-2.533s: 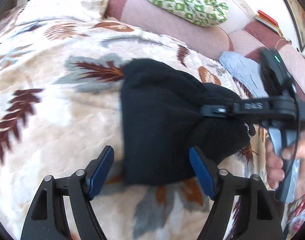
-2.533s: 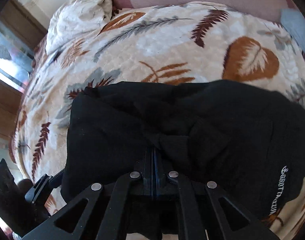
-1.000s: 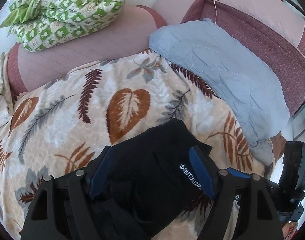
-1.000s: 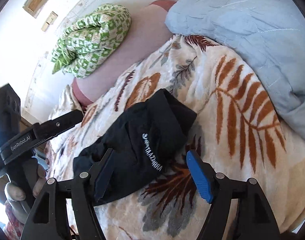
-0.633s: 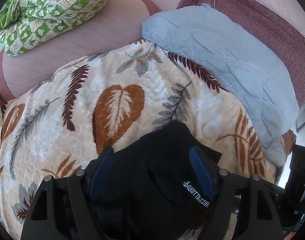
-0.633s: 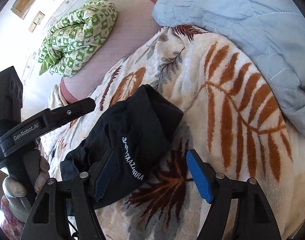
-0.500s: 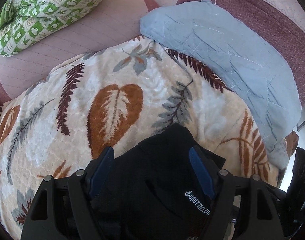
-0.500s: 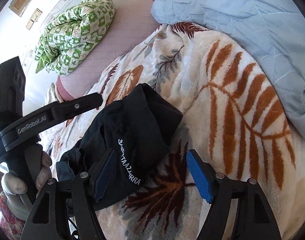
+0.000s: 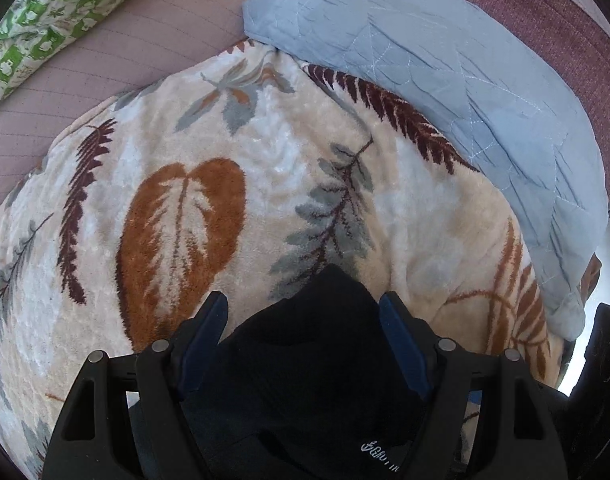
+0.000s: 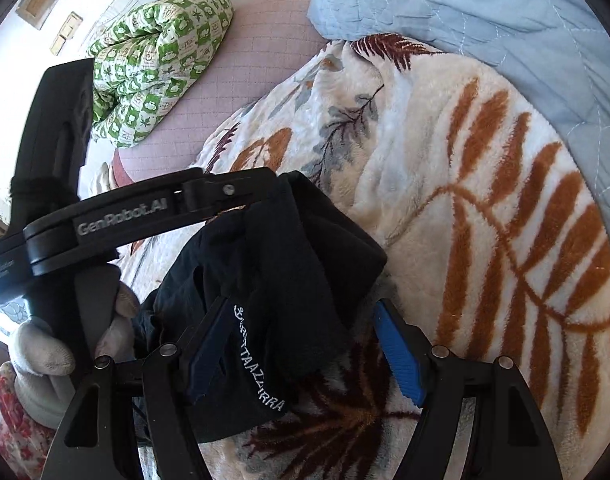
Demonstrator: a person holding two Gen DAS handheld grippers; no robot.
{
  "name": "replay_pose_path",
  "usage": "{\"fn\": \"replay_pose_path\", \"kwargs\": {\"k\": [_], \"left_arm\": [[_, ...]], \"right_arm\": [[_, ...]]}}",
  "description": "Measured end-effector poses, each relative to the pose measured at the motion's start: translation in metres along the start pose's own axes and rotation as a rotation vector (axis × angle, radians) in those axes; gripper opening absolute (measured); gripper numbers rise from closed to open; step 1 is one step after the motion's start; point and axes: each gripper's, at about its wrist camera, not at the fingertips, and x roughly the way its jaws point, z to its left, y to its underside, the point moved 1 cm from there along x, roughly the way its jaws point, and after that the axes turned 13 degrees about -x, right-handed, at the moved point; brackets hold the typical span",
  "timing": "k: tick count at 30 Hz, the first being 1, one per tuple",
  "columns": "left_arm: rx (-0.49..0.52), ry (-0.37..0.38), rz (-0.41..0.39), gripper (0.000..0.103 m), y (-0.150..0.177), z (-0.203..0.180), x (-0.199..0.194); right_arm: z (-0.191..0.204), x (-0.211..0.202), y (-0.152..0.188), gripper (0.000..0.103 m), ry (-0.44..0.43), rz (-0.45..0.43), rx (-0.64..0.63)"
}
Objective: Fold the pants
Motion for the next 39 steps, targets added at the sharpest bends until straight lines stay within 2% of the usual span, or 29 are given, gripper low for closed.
{"fn": "replay_pose_path", "kwargs": {"k": [5, 11, 13, 15, 17, 20, 21, 22, 24, 25, 29, 33, 39], "left_arm": [[-0.017, 0.054, 0.089, 0.077, -0.005, -0.003, 0.025], [0.078, 0.014, 0.127, 0.075, -0.002, -0.020, 0.041], [0.109, -0.002, 0.116, 0.064, 0.001, -0.024, 0.040], [0.123, -0.003, 0.107, 0.043, 0.004, -0.024, 0.036], [0.126, -0.014, 0.097, 0.029, 0.004, -0.020, 0.030], [0.108, 0.016, 0.091, 0.022, 0.004, -0.012, 0.019], [0.106, 0.020, 0.083, 0.019, 0.004, -0.011, 0.014], [0.104, 0.022, 0.076, 0.017, 0.004, -0.010, 0.010], [0.096, 0.034, 0.065, 0.017, 0.004, -0.009, 0.000], [0.096, 0.037, 0.058, 0.016, 0.005, -0.008, -0.004], [0.097, 0.046, 0.027, 0.016, 0.004, -0.009, -0.027], [0.076, 0.077, -0.019, 0.015, 0.011, -0.004, -0.065], [0.008, 0.120, -0.127, 0.013, 0.030, 0.028, -0.133]], "right_arm": [[0.000, 0.005, 0.000, 0.078, -0.001, -0.002, 0.002], [0.000, 0.008, -0.002, 0.076, 0.007, -0.015, 0.006], [-0.001, 0.008, -0.002, 0.070, -0.004, -0.032, 0.008], [-0.003, 0.008, -0.004, 0.067, -0.006, -0.041, 0.004], [-0.006, 0.010, -0.004, 0.066, -0.019, -0.044, 0.013], [-0.007, 0.008, -0.007, 0.064, -0.050, -0.059, 0.023], [-0.008, 0.008, -0.007, 0.058, -0.056, -0.062, 0.022], [-0.007, 0.008, -0.007, 0.047, -0.065, -0.064, 0.022], [-0.007, 0.005, -0.007, 0.025, -0.067, -0.073, 0.022], [-0.007, 0.003, -0.008, 0.023, -0.073, -0.080, 0.023], [0.004, -0.010, -0.008, 0.020, -0.080, -0.117, -0.023], [0.028, -0.027, -0.006, 0.019, -0.079, -0.153, -0.095], [0.078, -0.050, -0.006, 0.019, -0.147, -0.158, -0.181]]}}
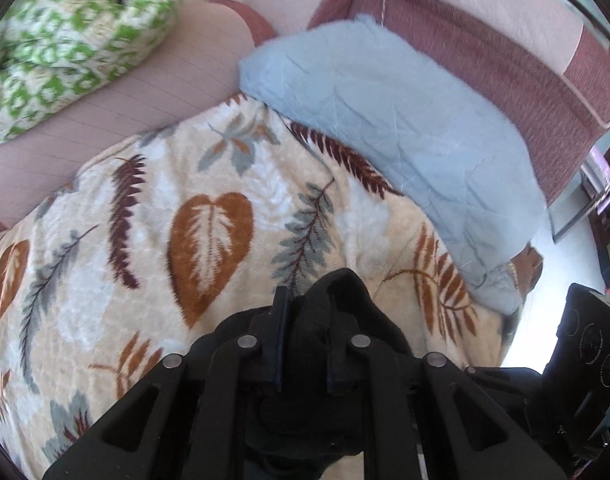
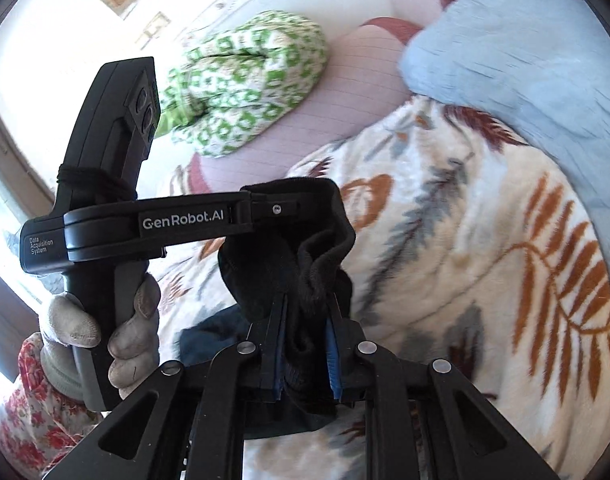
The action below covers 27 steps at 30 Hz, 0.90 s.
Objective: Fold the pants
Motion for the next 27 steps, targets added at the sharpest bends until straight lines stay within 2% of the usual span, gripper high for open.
{"fn": "replay_pose_path", "kwargs": {"k": [4, 12, 17, 22, 25, 26, 27], "left_arm": [[-0.112, 0.039, -0.066, 0.013, 0.013, 0.036, -0.041], [-0.343, 0.111, -0.186, 0.013, 0.068, 0.120, -0.104], [-0.484, 0.117, -0.209, 0.013, 0.108, 0.175, -0.107], [-0.621, 0.097, -0.201, 0.014, 0.145, 0.225, -0.093], [-0.682, 0.056, -0.194, 0.020, 0.163, 0.248, -0.085], [-0.704, 0.051, -0.186, 0.029, 0.167, 0.255, -0.084], [-0.726, 0.048, -0.180, 0.042, 0.171, 0.262, -0.083]], "right_arm": [[0.047, 0.002, -0.011, 0.018, -0.061, 0.022, -0.090], [0.143, 0.031, -0.008, 0.018, -0.129, 0.120, -0.281], [0.194, 0.067, 0.012, 0.018, -0.142, 0.217, -0.387], [0.218, 0.114, 0.045, 0.018, -0.111, 0.335, -0.453], [0.221, 0.132, 0.061, 0.019, -0.106, 0.377, -0.467], [0.222, 0.136, 0.064, 0.019, -0.104, 0.381, -0.471], [0.223, 0.139, 0.066, 0.021, -0.102, 0.379, -0.475]]}}
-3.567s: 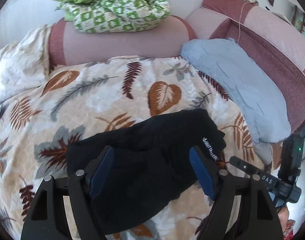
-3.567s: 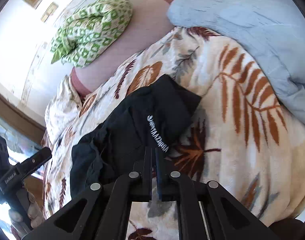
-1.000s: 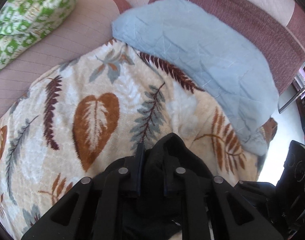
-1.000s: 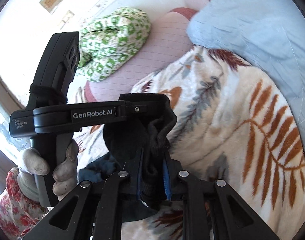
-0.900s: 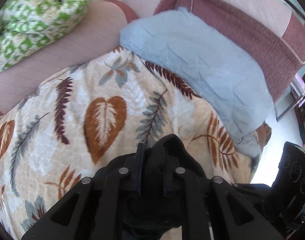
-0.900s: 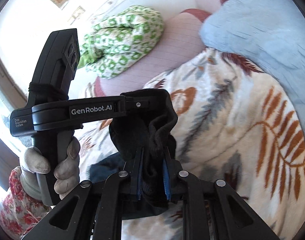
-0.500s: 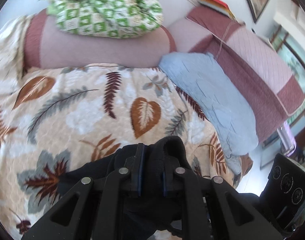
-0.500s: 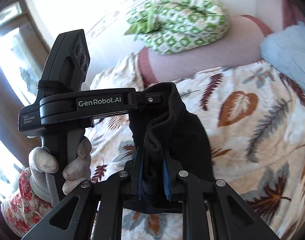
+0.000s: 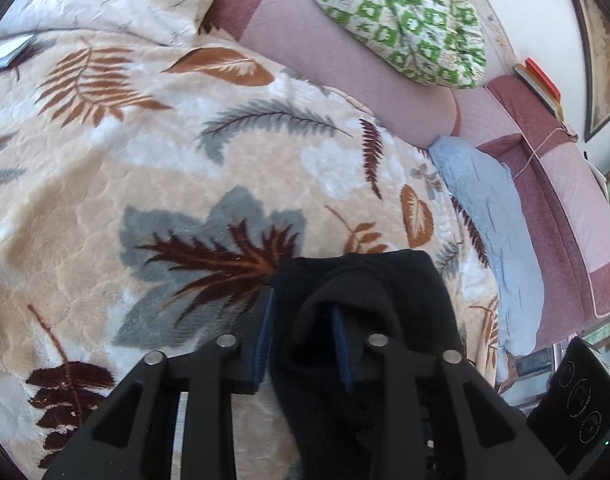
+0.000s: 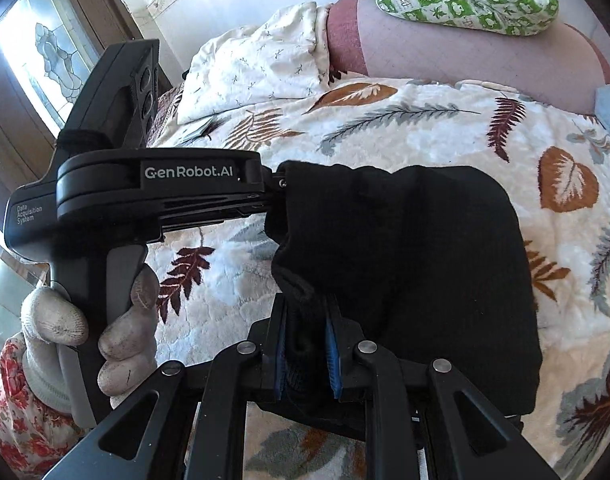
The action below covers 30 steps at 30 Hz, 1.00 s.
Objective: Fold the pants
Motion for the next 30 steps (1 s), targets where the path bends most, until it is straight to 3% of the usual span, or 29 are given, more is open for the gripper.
{"fn": "replay_pose_path", "kwargs": {"k": [2, 6, 7, 11, 16, 19, 22, 26, 30], "left_arm": [[-0.045, 0.006, -0.001, 0.052, -0.005, 0.014, -0.004], [-0.070, 0.024, 0.011, 0.057, -0.011, 0.027, -0.014], [-0.058, 0.013, 0.003, 0.057, -0.011, 0.026, -0.017], [-0.017, -0.008, 0.005, 0.060, -0.015, 0.023, -0.028], [0.056, -0.151, 0.000, 0.060, -0.020, 0.022, -0.037], [-0.025, -0.104, -0.055, 0.060, -0.023, 0.027, -0.061], [0.006, -0.041, -0.090, 0.060, -0.020, -0.001, -0.073], [0.078, -0.017, -0.053, 0.062, -0.010, -0.046, -0.047], [0.121, -0.129, -0.003, 0.062, 0.006, -0.058, 0.004]], "right_arm": [[0.002, 0.000, 0.002, 0.023, 0.016, -0.013, -0.009], [0.007, -0.011, 0.007, 0.061, -0.012, -0.005, -0.047], [0.011, -0.017, 0.010, 0.066, -0.017, -0.003, -0.070], [0.017, -0.043, 0.018, 0.066, -0.053, 0.003, -0.127], [-0.011, -0.068, 0.013, 0.066, 0.044, -0.062, -0.056], [-0.030, -0.071, 0.011, 0.066, 0.092, -0.075, 0.002], [-0.042, -0.071, 0.013, 0.066, 0.112, -0.086, 0.040], [-0.048, -0.065, 0.015, 0.066, 0.125, -0.086, 0.072], [-0.048, -0.056, 0.022, 0.066, 0.180, -0.060, 0.050]]}}
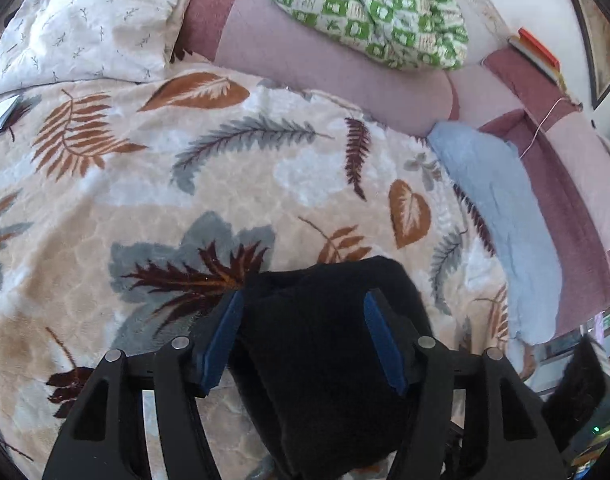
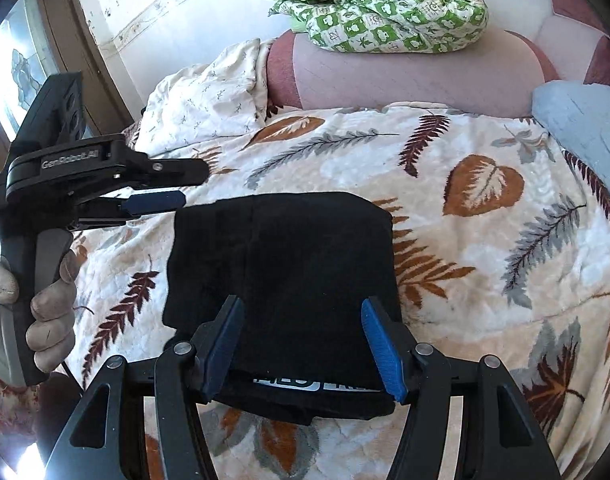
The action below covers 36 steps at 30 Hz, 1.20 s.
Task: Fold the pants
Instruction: 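Lower the folded bundle onto the bed and open both grippers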
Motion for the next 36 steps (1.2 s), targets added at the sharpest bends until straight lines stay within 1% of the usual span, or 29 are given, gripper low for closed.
{"fn": "replay_pose_path", "kwargs": {"k": [2, 3, 4, 5, 6, 8, 10, 11, 12, 14, 16, 18, 21, 22, 25, 27, 28, 29, 32, 36], "left_arm": [[-0.015, -0.047, 0.011, 0.062, 0.005, 0.006, 0.020], [-0.024, -0.050, 0.016, 0.065, 0.007, 0.010, 0.028], [-0.034, -0.053, 0.017, 0.070, 0.008, 0.014, 0.033], [-0.041, -0.059, 0.013, 0.079, 0.008, 0.017, 0.036], [-0.047, -0.064, 0.017, 0.083, 0.009, 0.019, 0.038], [-0.079, -0.030, 0.038, 0.083, 0.009, 0.025, 0.037], [-0.088, 0.000, 0.019, 0.082, 0.011, 0.025, 0.020], [-0.075, 0.006, 0.000, 0.082, 0.015, 0.023, 0.010], [-0.060, 0.004, -0.026, 0.082, 0.020, 0.021, -0.003], [-0.037, -0.006, -0.070, 0.082, 0.033, 0.017, -0.023], [-0.031, -0.012, -0.099, 0.082, 0.050, 0.017, -0.034], [-0.022, -0.015, -0.095, 0.081, 0.067, 0.016, -0.034], [-0.004, -0.082, -0.082, 0.079, 0.090, 0.015, -0.023], [-0.011, -0.097, -0.064, 0.078, 0.096, 0.018, -0.018], [-0.047, -0.097, -0.029, 0.078, 0.111, 0.027, -0.007], [-0.046, -0.104, -0.034, 0.078, 0.117, 0.029, -0.005], [-0.041, -0.105, -0.044, 0.078, 0.118, 0.029, -0.007], [-0.039, -0.103, -0.052, 0.078, 0.118, 0.028, -0.011], [-0.042, -0.114, -0.079, 0.078, 0.119, 0.025, -0.027], [-0.029, -0.191, -0.155, 0.078, 0.124, 0.018, -0.055]], "right_arm": [[0.003, 0.002, 0.005, 0.066, 0.051, 0.008, -0.041], [0.005, 0.004, 0.009, 0.066, 0.077, 0.015, -0.068], [0.007, 0.006, 0.013, 0.066, 0.090, 0.017, -0.092], [0.009, 0.009, 0.019, 0.066, 0.107, 0.025, -0.119], [0.012, 0.011, 0.023, 0.066, 0.130, 0.030, -0.148], [0.018, 0.017, 0.032, 0.066, 0.179, 0.030, -0.212], [0.021, 0.018, 0.034, 0.067, 0.202, 0.032, -0.255], [0.020, 0.017, 0.032, 0.068, 0.192, 0.033, -0.258], [0.017, 0.013, 0.029, 0.068, 0.163, 0.036, -0.246], [0.004, 0.001, 0.019, 0.069, 0.090, 0.023, -0.175], [-0.009, -0.011, 0.008, 0.069, 0.034, -0.018, -0.090], [-0.017, -0.013, -0.003, 0.069, 0.021, -0.030, -0.042], [-0.022, -0.001, -0.019, 0.069, -0.020, -0.015, -0.006], [-0.021, 0.007, -0.023, 0.069, -0.024, 0.000, -0.009], [-0.019, 0.040, -0.030, 0.069, -0.025, 0.086, -0.014], [-0.019, 0.058, -0.029, 0.073, 0.014, 0.128, -0.021], [-0.020, 0.064, -0.029, 0.076, 0.026, 0.142, -0.027], [-0.021, 0.067, -0.029, 0.076, 0.028, 0.155, -0.025], [-0.030, 0.056, -0.028, 0.076, -0.003, 0.131, 0.015], [-0.046, 0.017, -0.011, 0.076, -0.017, 0.052, 0.110]]}}
